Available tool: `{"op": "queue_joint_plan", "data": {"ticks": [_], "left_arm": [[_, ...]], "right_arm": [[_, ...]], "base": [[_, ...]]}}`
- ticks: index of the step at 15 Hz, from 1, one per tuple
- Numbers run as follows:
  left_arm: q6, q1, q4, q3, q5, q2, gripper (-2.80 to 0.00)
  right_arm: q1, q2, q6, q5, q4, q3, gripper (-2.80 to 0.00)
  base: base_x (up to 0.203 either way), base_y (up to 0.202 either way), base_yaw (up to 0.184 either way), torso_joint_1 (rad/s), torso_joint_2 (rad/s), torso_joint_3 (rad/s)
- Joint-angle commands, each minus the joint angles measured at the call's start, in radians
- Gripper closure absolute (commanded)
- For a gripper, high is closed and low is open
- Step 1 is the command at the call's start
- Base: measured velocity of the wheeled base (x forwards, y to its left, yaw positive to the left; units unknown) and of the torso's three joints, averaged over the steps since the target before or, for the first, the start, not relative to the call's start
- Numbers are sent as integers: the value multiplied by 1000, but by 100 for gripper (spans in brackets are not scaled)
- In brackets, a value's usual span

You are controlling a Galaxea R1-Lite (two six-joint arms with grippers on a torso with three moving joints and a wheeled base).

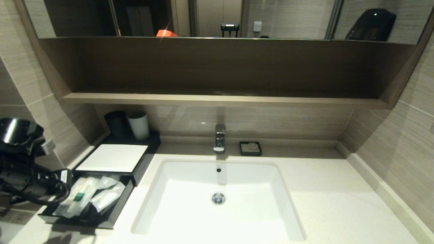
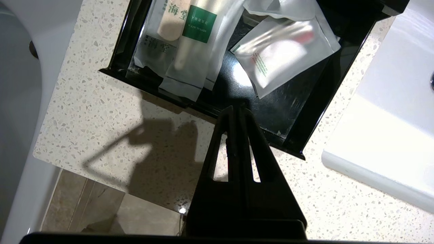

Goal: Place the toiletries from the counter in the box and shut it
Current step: Close the drawer

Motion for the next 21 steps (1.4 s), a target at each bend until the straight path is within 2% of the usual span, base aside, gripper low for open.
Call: {"op": "queue_joint_plan", "data": {"ticks": [1,9,11,14,21], "left_arm": [[3,0,3,24,0,-19,0],[18,-3,8,44,3,24,0],[36,-2,13,43,3,19,0],[69,-2,78,45,4,8,0],[96,-1,83,98,6,44,0]], "right_arm": [[0,0,0,0,0,1,0],[0,0,-1,0,0,-1,0],[0,0,1,0,0,0,0],[0,0,1,0,0,-1,0],[0,0,-1,0,0,-1,0]], "base": [[0,0,0,0,0,0],[0,0,0,0,0,0],[0,0,0,0,0,0],[0,0,0,0,0,0],[0,0,0,0,0,0]]}}
